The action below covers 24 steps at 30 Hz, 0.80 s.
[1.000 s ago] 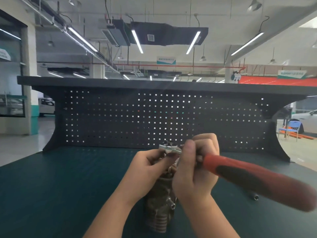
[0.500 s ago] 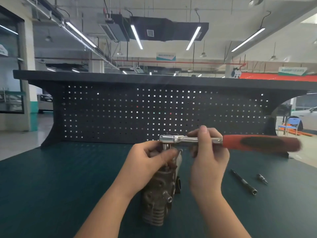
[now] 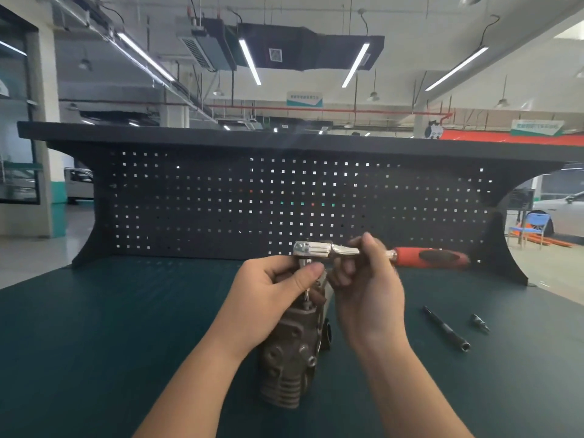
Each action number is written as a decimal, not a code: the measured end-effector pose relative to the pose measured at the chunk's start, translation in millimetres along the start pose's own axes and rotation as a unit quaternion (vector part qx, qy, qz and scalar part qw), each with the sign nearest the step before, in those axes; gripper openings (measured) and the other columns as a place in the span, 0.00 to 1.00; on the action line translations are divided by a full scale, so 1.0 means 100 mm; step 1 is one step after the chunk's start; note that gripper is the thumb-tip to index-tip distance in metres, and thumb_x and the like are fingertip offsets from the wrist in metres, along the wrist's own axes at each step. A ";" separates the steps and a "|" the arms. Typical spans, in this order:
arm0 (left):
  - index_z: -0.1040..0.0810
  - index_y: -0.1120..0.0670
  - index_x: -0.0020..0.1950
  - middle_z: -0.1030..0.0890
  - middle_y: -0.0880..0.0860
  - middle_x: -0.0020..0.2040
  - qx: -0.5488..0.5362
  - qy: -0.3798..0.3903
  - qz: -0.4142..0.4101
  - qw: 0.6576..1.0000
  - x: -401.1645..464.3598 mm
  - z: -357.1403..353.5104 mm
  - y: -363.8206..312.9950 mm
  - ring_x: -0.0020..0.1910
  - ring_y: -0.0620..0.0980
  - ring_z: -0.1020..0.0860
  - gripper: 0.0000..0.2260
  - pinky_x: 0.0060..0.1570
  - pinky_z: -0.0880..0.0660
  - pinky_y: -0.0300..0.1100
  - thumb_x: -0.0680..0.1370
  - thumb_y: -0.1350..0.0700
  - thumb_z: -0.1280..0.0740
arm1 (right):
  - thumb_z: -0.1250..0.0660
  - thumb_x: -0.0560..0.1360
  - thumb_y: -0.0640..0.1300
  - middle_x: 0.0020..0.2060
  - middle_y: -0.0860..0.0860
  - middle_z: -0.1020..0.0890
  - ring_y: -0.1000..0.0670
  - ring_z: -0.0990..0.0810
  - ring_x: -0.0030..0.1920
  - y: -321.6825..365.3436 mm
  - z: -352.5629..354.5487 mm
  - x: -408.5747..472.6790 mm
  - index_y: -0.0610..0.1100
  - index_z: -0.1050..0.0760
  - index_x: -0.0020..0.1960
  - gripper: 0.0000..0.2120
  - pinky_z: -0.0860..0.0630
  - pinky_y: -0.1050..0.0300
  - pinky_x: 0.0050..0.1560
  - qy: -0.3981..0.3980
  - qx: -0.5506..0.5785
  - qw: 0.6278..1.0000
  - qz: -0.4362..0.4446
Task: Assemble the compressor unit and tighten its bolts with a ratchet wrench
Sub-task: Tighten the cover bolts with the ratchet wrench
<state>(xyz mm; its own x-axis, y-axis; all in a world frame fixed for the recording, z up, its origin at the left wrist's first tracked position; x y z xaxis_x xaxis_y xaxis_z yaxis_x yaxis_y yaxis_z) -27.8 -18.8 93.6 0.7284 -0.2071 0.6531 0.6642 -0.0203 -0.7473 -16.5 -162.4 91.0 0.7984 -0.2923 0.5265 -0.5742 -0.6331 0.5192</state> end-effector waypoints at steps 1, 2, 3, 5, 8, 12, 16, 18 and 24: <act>0.14 0.44 0.44 0.14 0.50 0.37 -0.004 0.002 0.004 1.000 0.00 0.00 0.01 0.38 0.45 0.15 0.09 0.39 0.23 0.32 0.70 0.41 0.25 | 0.39 0.78 0.42 0.26 0.53 0.32 0.55 0.35 0.27 0.08 -0.04 -0.04 0.47 0.28 0.35 0.13 0.37 0.62 0.30 0.010 -0.059 0.997 0.053; 0.14 0.44 0.44 0.14 0.50 0.37 -0.009 0.002 0.012 1.000 0.01 0.00 0.02 0.38 0.45 0.15 0.11 0.39 0.23 0.33 0.67 0.40 0.24 | 0.38 0.78 0.45 0.26 0.55 0.31 0.56 0.33 0.28 0.21 -0.11 -0.11 0.48 0.29 0.35 0.13 0.35 0.64 0.30 0.020 -0.138 0.982 0.132; 0.14 0.43 0.43 0.14 0.50 0.37 -0.018 0.000 0.020 1.000 0.01 0.00 0.03 0.38 0.45 0.15 0.11 0.38 0.23 0.33 0.64 0.41 0.24 | 0.38 0.77 0.47 0.27 0.57 0.29 0.58 0.32 0.29 0.32 -0.20 -0.21 0.50 0.30 0.35 0.12 0.33 0.67 0.32 0.036 -0.209 0.952 0.222; 0.14 0.43 0.44 0.14 0.50 0.39 -0.026 -0.005 0.020 0.999 0.01 0.02 0.02 0.39 0.46 0.15 0.10 0.38 0.22 0.34 0.64 0.44 0.25 | 0.39 0.78 0.50 0.30 0.60 0.27 0.61 0.29 0.31 0.44 -0.38 -0.41 0.54 0.32 0.37 0.11 0.32 0.70 0.34 0.085 -0.279 0.891 0.349; 0.14 0.44 0.45 0.13 0.51 0.40 -0.020 0.004 0.013 1.000 0.01 0.02 0.01 0.41 0.45 0.16 0.09 0.40 0.22 0.35 0.69 0.43 0.25 | 0.44 0.80 0.58 0.32 0.62 0.30 0.60 0.29 0.31 0.43 -0.52 -0.53 0.60 0.33 0.41 0.10 0.30 0.60 0.32 0.131 -0.396 0.798 0.435; 0.13 0.47 0.42 0.14 0.51 0.37 0.008 -0.027 0.028 0.999 0.01 0.05 0.06 0.37 0.44 0.17 0.11 0.39 0.22 0.36 0.67 0.42 0.28 | 0.39 0.77 0.51 0.29 0.60 0.28 0.61 0.31 0.30 0.41 -0.23 -0.26 0.54 0.31 0.36 0.11 0.33 0.67 0.33 0.055 -0.298 0.902 0.309; 0.14 0.48 0.40 0.14 0.49 0.35 0.036 -0.028 -0.002 0.999 0.02 0.03 0.04 0.36 0.44 0.16 0.11 0.38 0.23 0.32 0.70 0.43 0.30 | 0.40 0.78 0.45 0.26 0.53 0.32 0.55 0.36 0.26 -0.27 0.03 0.04 0.46 0.27 0.37 0.11 0.39 0.62 0.31 0.003 0.027 0.990 -0.136; 0.14 0.47 0.43 0.14 0.49 0.36 0.052 -0.036 -0.012 0.998 0.02 0.03 0.05 0.38 0.45 0.15 0.11 0.41 0.22 0.35 0.71 0.41 0.29 | 0.41 0.78 0.44 0.25 0.52 0.34 0.54 0.37 0.26 -0.30 0.01 0.06 0.45 0.29 0.38 0.10 0.39 0.60 0.32 0.017 0.060 0.987 -0.145; 0.16 0.48 0.43 0.16 0.45 0.33 0.163 -0.118 -0.040 0.979 0.03 -0.03 0.04 0.36 0.45 0.17 0.19 0.44 0.21 0.52 0.72 0.34 0.36 | 0.41 0.79 0.42 0.26 0.51 0.36 0.52 0.37 0.28 -0.11 0.06 0.15 0.44 0.31 0.38 0.11 0.37 0.59 0.33 -0.002 0.040 0.998 -0.048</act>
<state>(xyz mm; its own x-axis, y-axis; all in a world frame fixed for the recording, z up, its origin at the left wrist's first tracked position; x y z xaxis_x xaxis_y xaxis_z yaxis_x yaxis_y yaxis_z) -23.5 -22.4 92.0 0.6657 0.0143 0.7461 0.7106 0.2933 -0.6396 2.8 -164.4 89.1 0.8493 -0.2302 0.4752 -0.4794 -0.7134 0.5112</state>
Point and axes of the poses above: each hand's wrist, its own x-axis towards the middle knuckle, its own z-axis out of the back of the hand, y = z × x, the point moved 8 cm from there along x, towards the middle knuckle
